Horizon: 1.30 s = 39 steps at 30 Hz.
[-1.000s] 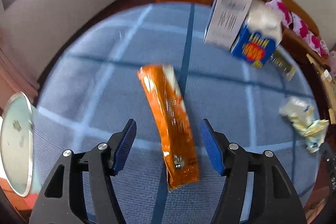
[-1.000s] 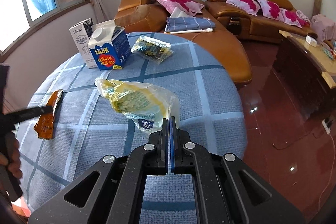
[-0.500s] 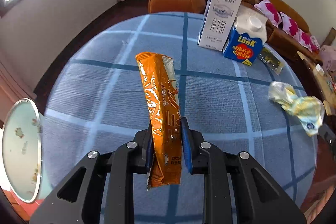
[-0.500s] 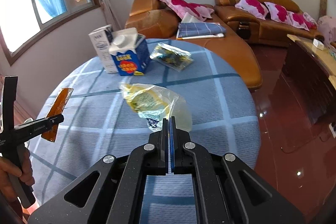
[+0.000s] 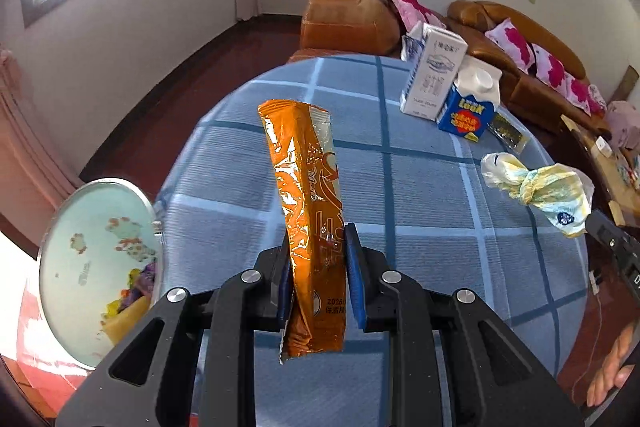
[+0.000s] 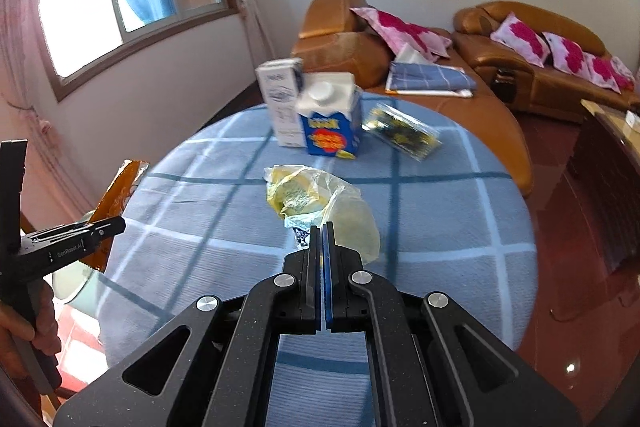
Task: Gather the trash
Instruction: 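Carry the orange wrapper and plastic bag over the wastebasket with both grippers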
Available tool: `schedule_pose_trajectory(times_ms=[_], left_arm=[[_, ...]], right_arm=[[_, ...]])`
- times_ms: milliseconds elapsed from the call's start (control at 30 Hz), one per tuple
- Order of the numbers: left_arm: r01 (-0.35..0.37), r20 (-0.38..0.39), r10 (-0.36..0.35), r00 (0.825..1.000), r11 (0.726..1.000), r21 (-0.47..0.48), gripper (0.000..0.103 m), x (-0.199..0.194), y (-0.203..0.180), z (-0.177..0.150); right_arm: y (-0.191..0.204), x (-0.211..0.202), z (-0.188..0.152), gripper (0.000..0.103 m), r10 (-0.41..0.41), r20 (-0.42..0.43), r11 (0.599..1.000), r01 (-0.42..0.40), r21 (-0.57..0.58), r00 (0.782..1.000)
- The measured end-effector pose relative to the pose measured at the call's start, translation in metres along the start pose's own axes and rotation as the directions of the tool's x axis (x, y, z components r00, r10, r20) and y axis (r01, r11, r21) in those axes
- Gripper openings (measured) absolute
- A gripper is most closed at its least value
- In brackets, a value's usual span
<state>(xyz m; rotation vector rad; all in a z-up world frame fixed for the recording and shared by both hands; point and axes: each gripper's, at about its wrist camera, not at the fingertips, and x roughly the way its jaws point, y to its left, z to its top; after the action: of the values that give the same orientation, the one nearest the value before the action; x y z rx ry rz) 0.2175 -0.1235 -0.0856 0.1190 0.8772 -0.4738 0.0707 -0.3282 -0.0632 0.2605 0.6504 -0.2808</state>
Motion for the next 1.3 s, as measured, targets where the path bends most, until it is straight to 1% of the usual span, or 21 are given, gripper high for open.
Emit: schedule_pose_trajectory(times_ms=[133,233,333,400,533,667,833,1033,1300], left_arm=[[-0.042,0.022,0.042,0.999,0.999,-0.005,0.023,-0.017,0.019,-0.003],[-0.067,0.022,0.067,0.998,0.997,-0.024,0.023,-0.024,0.033,-0.007],[-0.109,0.019,0.11,0.994,0.993,-0.044,0.023,-0.031,0.053,-0.015],[-0.148,0.018,0.149,0.989,0.988,-0.051,0.023,-0.036,0.065,-0.02],[-0.227,0.01,0.228,0.973,0.971,-0.076,0.023,-0.044,0.092,-0.032],[-0.273,-0.01,0.273,0.962,0.956,-0.106,0.023,-0.048,0.116,-0.044],[-0.316,-0.033,0.315,0.949,0.938,-0.143,0.023,-0.054,0.143,-0.057],[-0.338,-0.045,0.335,0.941,0.927,-0.162,0.023,-0.056,0.158,-0.066],[-0.341,-0.057,0.337,0.94,0.921,-0.188,0.023,-0.054,0.174,-0.071]], right_arm=[[0.022,-0.002,0.007,0.002,0.043,0.013,0.998,-0.043,-0.035,0.999],[0.042,0.001,0.011,0.002,0.082,0.013,0.995,-0.082,-0.06,0.997],[0.063,0.008,0.012,0.002,0.123,0.002,0.989,-0.123,-0.086,0.992],[0.081,0.013,0.011,0.002,0.156,-0.009,0.982,-0.156,-0.106,0.988],[0.11,0.02,0.01,0.002,0.213,-0.026,0.967,-0.215,-0.135,0.977],[0.139,0.025,0.007,0.002,0.266,-0.046,0.948,-0.27,-0.166,0.963],[0.171,0.028,0.002,0.002,0.31,-0.074,0.926,-0.318,-0.203,0.948],[0.2,0.03,-0.003,0.002,0.342,-0.101,0.903,-0.357,-0.238,0.934],[0.232,0.034,-0.004,0.002,0.367,-0.12,0.88,-0.386,-0.277,0.923]])
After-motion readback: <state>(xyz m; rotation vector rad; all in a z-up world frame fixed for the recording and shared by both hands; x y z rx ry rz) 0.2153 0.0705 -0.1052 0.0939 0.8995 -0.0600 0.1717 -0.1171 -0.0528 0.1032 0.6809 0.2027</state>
